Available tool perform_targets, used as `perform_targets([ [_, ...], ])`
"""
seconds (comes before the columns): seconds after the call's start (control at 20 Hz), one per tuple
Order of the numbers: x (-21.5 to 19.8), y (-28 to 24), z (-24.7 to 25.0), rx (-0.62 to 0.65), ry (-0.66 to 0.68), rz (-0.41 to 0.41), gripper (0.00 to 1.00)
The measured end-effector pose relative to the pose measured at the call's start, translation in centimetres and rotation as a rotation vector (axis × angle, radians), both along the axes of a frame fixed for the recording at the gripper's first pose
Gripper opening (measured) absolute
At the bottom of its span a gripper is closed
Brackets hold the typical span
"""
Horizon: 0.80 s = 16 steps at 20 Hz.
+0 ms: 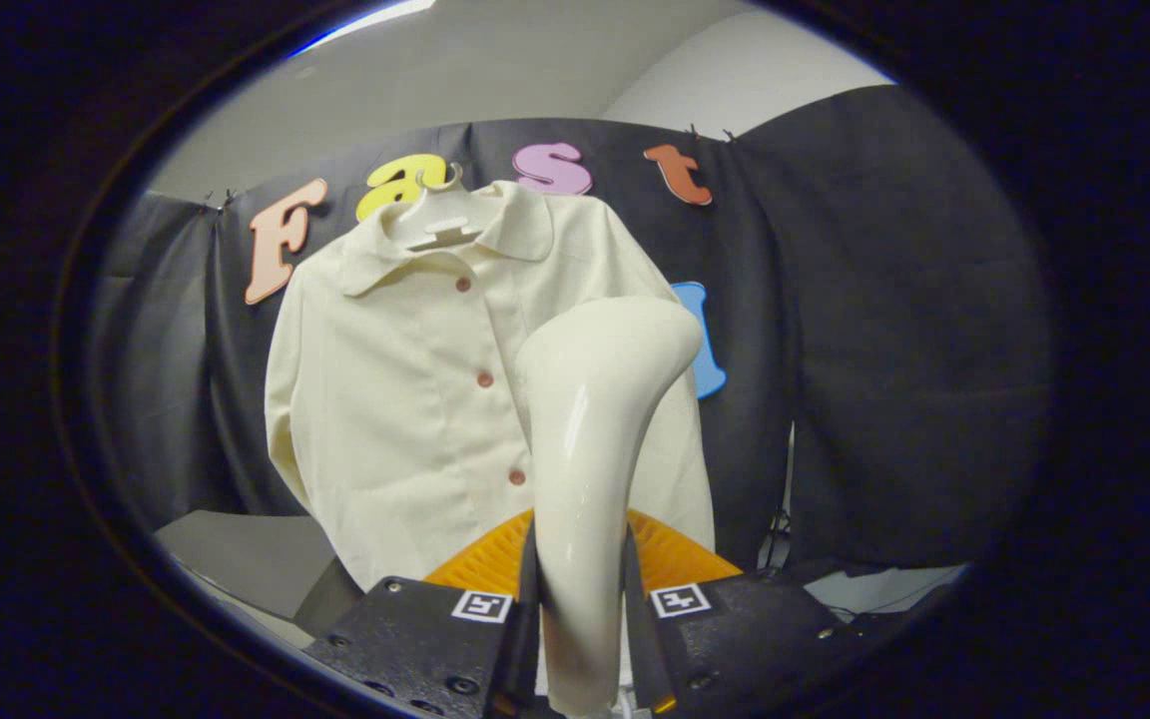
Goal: Iron the clothes twice with a garment steamer, once on the left side and once on the right side.
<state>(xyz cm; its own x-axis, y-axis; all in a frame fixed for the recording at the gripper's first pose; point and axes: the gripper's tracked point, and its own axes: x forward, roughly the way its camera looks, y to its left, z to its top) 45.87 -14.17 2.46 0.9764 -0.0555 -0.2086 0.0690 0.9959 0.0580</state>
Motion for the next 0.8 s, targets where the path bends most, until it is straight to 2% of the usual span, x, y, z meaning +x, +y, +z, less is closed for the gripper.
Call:
perform_targets([
  [0.2, 4.1, 1.5, 4.4, -0.03, -0.083, 0.075, 0.36],
  [0.45, 8.2, 1.4, 5.6, -0.007, -0.095, 0.099, 0.36],
  [0.55, 8.9, 0.7, 5.4, 0.012, -0.102, 0.098, 0.36],
  [0.7, 8.5, 1.1, 2.9, 0.076, -0.068, 0.158, 0.36],
  [0.8, 8.4, -0.1, 0.4, 0.105, -0.024, 0.132, 0.36],
])
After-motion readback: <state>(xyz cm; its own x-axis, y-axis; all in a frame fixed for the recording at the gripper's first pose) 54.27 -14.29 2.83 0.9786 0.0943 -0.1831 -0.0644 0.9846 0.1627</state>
